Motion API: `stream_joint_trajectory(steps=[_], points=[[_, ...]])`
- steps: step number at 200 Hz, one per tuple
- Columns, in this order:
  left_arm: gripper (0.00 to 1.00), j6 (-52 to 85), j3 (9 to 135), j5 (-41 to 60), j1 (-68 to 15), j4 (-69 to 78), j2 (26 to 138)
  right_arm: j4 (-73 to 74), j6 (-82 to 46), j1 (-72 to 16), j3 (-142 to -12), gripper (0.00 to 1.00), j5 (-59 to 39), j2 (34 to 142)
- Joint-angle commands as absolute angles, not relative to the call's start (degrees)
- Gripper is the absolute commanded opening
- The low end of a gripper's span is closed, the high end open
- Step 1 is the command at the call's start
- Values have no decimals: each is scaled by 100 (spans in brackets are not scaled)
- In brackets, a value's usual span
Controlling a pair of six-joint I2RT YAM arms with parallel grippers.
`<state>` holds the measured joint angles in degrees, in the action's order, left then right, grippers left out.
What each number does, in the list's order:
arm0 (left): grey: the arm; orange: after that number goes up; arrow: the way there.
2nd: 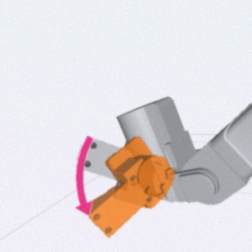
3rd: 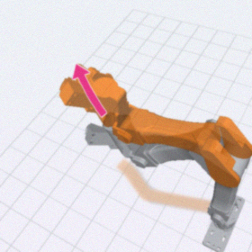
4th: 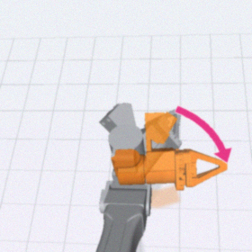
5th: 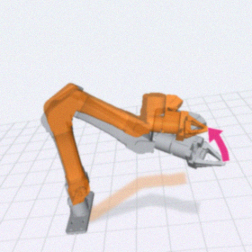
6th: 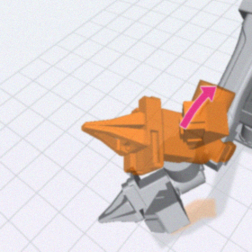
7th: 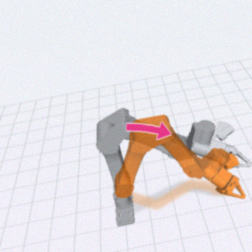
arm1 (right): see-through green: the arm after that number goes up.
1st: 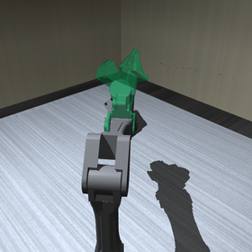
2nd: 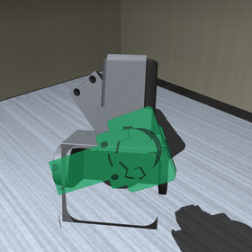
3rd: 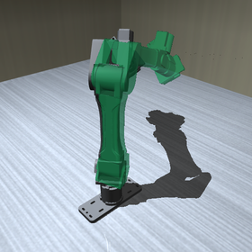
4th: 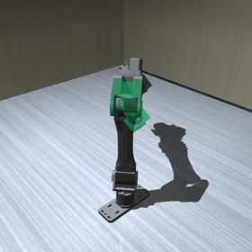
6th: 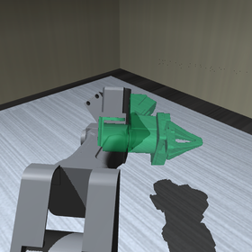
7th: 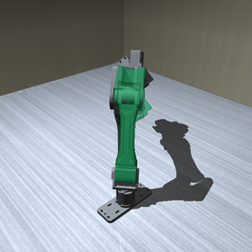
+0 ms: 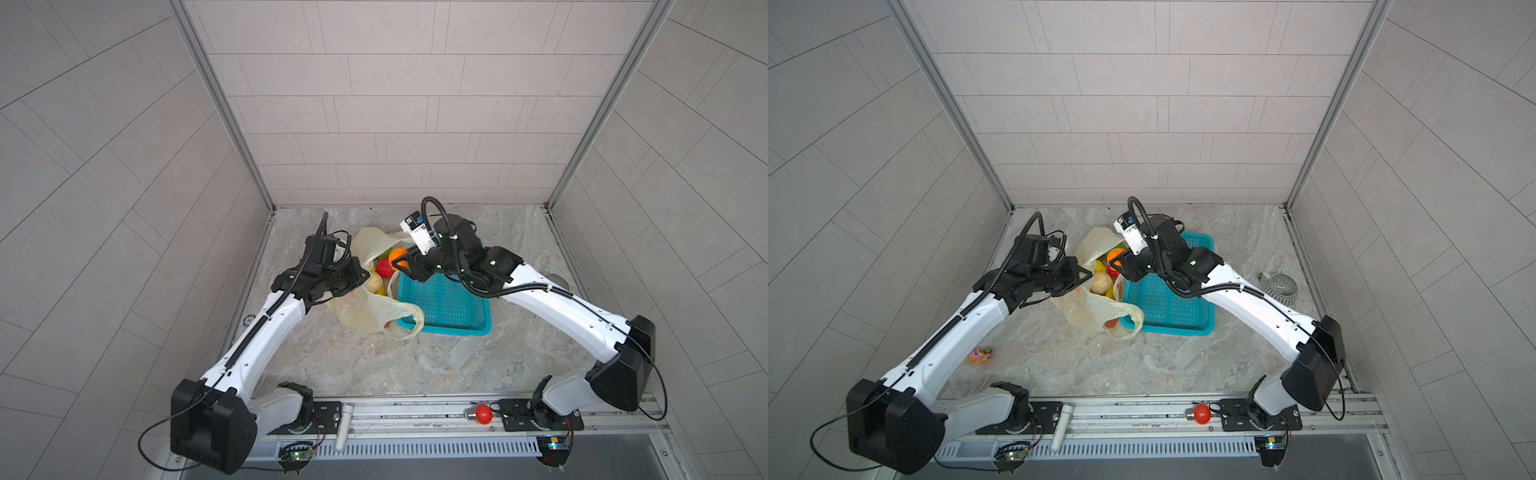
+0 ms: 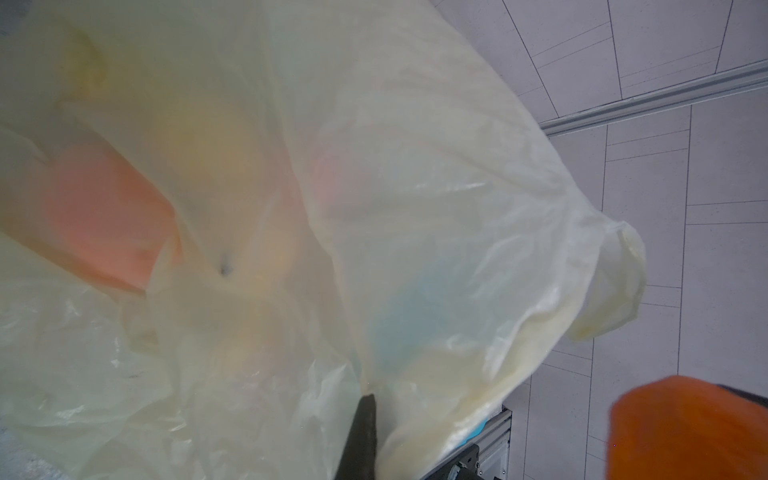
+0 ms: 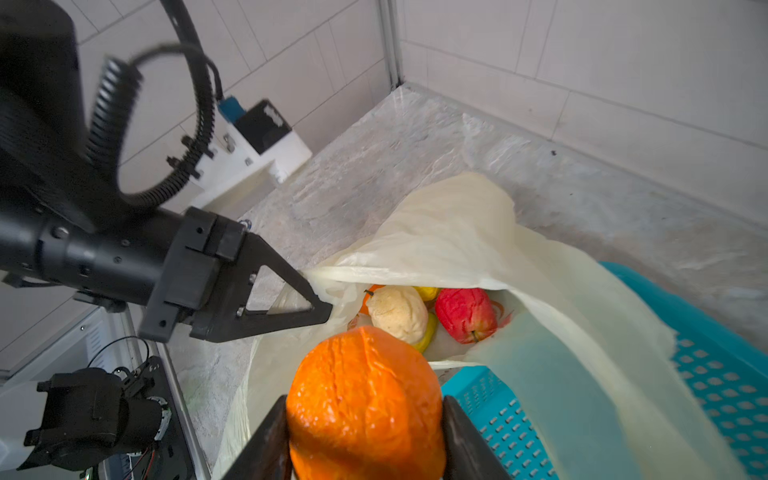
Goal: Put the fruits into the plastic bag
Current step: 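Carry the orange into the bag mouth and open the right gripper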
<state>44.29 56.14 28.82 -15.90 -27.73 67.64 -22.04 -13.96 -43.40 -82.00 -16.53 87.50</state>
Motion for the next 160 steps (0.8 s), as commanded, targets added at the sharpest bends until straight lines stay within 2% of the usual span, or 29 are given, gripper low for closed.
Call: stream_joint_trajectory(steps=[1,67,114,146,160], points=[[0,4300,5650,2732,-1627,-2885,6577,-1893,-1519,-4359,-8176,49,-1640,9225],[0,4228,5759,2674,-1628,-3041,6407,-1959,-1511,-4355,-9184,52,-966,10569],[0,4208,5814,2775,-1629,-3017,6484,-1888,-1965,-4302,-9790,54,-537,11483],[0,4210,5792,2803,-1630,-3006,6512,-1939,-2184,-4234,-10240,57,-337,11990],[0,4210,5784,2808,-1633,-3006,6513,-2027,-2176,-4202,-10389,63,-252,12074]])
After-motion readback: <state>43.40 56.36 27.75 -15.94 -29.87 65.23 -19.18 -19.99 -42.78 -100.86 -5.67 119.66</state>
